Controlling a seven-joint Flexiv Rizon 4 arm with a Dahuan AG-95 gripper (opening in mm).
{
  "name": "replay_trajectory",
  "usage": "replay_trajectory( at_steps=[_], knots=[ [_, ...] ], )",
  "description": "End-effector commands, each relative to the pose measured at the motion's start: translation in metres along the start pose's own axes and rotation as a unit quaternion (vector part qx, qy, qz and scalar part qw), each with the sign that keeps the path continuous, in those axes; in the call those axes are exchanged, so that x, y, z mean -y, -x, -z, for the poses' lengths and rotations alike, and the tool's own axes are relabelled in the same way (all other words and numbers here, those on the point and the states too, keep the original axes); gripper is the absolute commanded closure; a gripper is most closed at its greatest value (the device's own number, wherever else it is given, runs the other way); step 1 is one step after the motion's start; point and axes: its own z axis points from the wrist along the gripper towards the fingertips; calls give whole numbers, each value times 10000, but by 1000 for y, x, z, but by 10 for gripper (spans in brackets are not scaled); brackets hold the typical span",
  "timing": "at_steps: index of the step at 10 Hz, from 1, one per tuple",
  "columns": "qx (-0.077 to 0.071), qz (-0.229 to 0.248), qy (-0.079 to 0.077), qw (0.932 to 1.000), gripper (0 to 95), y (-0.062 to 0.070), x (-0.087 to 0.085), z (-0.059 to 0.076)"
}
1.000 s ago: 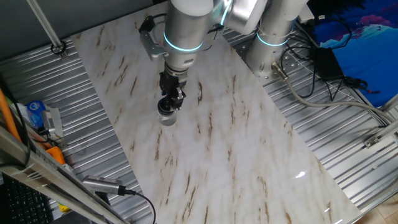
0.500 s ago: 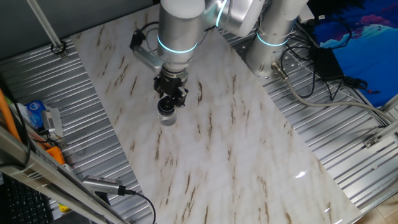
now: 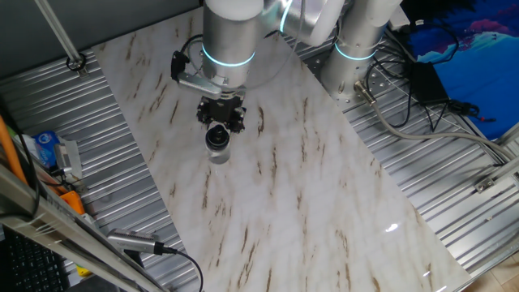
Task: Screw the lid onto the jar
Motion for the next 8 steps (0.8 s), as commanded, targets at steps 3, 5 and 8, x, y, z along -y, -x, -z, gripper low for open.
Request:
replay_trajectory(
  at_steps=[3,5,8],
  knots=[
    [3,732,313,9968,380,3,25,45],
    [-75,796,302,9963,950,6,38,51],
    [145,1663,375,9853,950,14,73,38]
  ],
)
